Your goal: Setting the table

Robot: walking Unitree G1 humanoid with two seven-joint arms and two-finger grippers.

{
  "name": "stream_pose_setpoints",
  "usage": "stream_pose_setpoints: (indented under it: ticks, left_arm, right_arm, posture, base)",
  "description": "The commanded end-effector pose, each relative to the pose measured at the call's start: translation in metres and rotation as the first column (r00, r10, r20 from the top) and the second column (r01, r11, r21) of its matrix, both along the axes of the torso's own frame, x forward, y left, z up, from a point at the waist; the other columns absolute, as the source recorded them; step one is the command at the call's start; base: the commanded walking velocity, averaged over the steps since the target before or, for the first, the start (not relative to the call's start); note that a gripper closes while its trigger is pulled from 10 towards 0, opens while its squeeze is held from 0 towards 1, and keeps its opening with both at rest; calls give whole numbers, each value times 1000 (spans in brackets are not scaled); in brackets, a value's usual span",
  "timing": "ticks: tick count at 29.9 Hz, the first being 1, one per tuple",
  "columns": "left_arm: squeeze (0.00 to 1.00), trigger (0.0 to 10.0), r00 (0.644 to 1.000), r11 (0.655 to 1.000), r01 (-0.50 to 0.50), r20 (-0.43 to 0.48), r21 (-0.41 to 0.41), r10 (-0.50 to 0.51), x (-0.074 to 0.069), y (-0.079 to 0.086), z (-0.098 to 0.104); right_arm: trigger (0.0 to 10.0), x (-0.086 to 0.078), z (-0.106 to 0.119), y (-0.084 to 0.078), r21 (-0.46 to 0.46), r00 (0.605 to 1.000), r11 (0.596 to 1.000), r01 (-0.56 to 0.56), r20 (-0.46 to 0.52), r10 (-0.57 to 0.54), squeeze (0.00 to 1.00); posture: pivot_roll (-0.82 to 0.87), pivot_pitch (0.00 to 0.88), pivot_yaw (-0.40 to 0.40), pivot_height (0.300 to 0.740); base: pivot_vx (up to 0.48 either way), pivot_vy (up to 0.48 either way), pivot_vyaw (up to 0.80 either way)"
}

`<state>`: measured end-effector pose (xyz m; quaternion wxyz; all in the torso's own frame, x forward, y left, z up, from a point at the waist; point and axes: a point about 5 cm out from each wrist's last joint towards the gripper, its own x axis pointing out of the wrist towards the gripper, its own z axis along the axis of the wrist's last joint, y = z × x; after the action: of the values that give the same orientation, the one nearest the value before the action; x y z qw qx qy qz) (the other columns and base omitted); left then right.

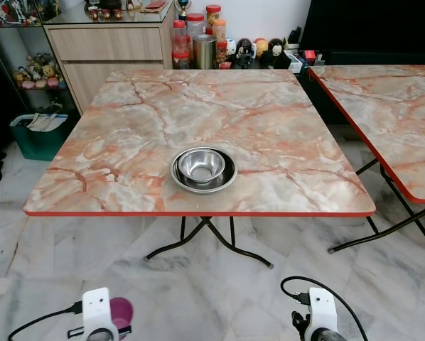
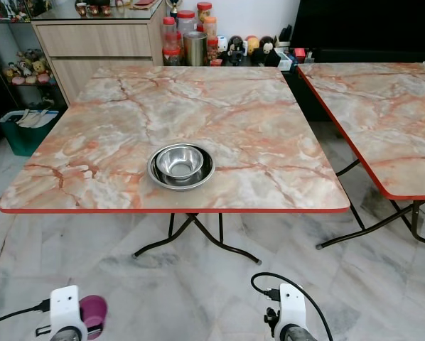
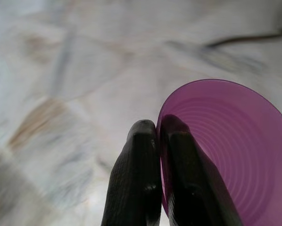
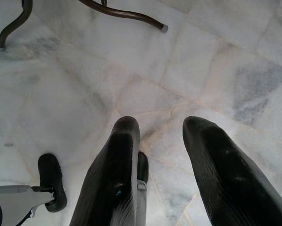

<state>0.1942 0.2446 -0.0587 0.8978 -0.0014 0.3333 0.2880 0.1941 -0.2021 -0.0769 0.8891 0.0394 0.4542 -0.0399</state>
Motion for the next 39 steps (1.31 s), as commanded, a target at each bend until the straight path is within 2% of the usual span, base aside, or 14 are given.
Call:
stream_pose_setpoints:
  ticks: [1,4,6,9,13,17,18,19,21,22,26,29,37,39]
  left_arm:
    - [0,10000,994,992,-110,29,59,109,-2,18,7]
    - [0,10000,983,964,-179,78,195,167,4,41,23]
    - [0,10000,938,874,-339,199,348,285,7,74,51]
    - [0,10000,861,785,-491,348,377,372,13,106,83]
    - [0,10000,814,736,-543,467,403,345,26,124,115]
    - [0,10000,768,717,-527,617,456,172,54,125,162]
    - [0,10000,750,729,-510,651,456,119,64,120,174]
    - [0,10000,724,833,-379,690,403,-4,91,102,189]
    - [0,10000,713,855,-340,700,391,-37,98,96,194]
    - [0,10000,670,897,-170,715,409,-199,122,68,209]
    - [0,10000,608,910,17,718,415,-339,144,34,222]
    - [0,10000,555,940,206,758,274,-343,162,-7,226]
    - [0,10000,624,888,455,689,62,-368,177,-41,213]
    - [0,10000,610,882,470,707,39,-356,179,-43,219]
  right_arm:
    - [10000,-1,-1,1,4,1000,1000,14,-2,-14,0]
    - [10000,-1,-1,1,2,1000,1000,15,-3,-15,0]
    - [10000,-1,-1,1,1,1000,1000,16,-3,-16,0]
    - [10000,-1,-1,1,1,1000,1000,12,-4,-12,0]
    - [10000,-1,-1,1,1,1000,1000,11,-4,-11,0]
    - [10000,-1,-1,1,0,1000,1000,8,-3,-8,0]
    - [10000,-1,0,0,0,1000,1000,8,-3,-8,0]
    - [10000,0,0,0,-1,1000,1000,7,-3,-7,0]
    - [10000,0,0,0,-1,1000,1000,7,-3,-7,0]
    - [10000,0,0,0,-2,1000,1000,6,-3,-6,0]
    - [10000,0,0,0,-2,1000,1000,5,-2,-5,0]
    - [10000,0,0,0,-1,1000,1000,10,2,-10,0]
    - [10000,1,0,1,5,1000,1000,21,8,-21,0]
    - [10000,1,0,1,6,1000,1000,22,8,-22,0]
  posture:
    - [72,26,-16,740]
    - [73,22,-15,740]
    - [72,18,-14,740]
    - [76,17,-17,740]
    - [80,19,-18,740]
    - [80,21,-19,740]
    - [81,24,-23,740]
    - [81,24,-23,740]
    - [81,24,-23,740]
    - [79,28,-27,740]
    - [79,28,-27,740]
    - [70,36,-21,740]
    - [74,47,-17,740]
    - [73,45,-16,740]
  base:
    - [0,0,0]
    - [0,0,0]
    - [0,0,0]
    - [0,0,0]
    - [0,0,0]
    - [0,0,0]
    - [0,0,0]
    - [0,0,0]
    - [0,0,0]
    - [0,0,0]
    - [0,0,0]
    - [0,0,0]
    - [0,0,0]
    - [0,0,0]
